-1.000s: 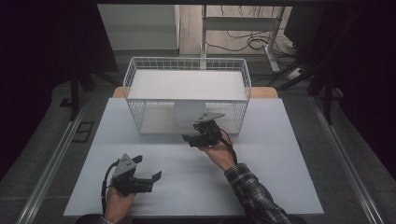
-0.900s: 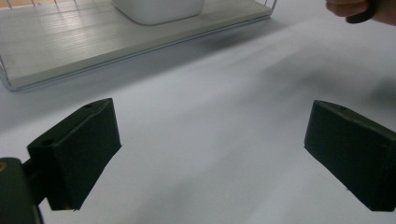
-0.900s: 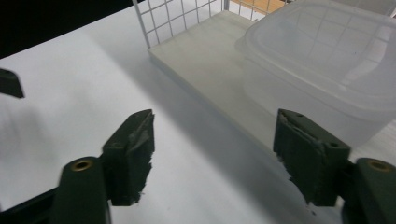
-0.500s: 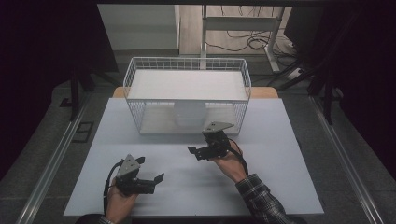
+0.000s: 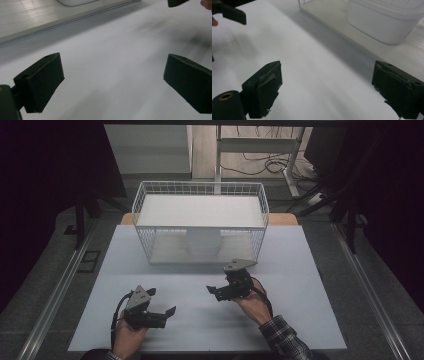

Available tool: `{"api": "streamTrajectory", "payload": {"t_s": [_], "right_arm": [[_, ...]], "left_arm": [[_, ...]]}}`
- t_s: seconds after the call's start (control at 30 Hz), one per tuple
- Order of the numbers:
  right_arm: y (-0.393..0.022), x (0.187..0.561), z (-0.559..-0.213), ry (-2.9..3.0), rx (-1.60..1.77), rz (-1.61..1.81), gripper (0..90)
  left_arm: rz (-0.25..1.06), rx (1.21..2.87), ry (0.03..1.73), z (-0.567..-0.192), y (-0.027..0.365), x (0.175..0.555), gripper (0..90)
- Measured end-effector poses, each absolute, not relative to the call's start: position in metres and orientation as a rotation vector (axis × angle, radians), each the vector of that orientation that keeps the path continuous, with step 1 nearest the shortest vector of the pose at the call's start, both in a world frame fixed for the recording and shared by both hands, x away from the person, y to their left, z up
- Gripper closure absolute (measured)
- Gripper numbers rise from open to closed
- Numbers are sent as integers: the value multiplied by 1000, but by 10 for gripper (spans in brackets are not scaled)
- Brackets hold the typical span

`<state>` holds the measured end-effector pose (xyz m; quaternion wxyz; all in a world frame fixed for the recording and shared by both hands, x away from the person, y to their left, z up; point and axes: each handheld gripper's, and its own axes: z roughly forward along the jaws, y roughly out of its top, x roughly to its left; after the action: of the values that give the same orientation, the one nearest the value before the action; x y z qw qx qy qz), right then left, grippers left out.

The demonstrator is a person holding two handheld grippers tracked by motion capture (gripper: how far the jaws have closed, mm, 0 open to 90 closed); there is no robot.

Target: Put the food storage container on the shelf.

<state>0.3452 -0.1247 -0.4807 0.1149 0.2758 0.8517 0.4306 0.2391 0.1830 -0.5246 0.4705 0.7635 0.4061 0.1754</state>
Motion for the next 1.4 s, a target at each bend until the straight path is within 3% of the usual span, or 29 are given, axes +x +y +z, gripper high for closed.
{"api": "streamTrajectory", "payload": {"t_s": [0.7,1.4], "right_arm": [[-171,312,-475,2445,840,1212,1],[-228,285,-474,2292,932,1172,0]], "left_arm": [[427,1865,1004,-520,193,239,25],[468,1853,1055,-519,222,226,25]]}}
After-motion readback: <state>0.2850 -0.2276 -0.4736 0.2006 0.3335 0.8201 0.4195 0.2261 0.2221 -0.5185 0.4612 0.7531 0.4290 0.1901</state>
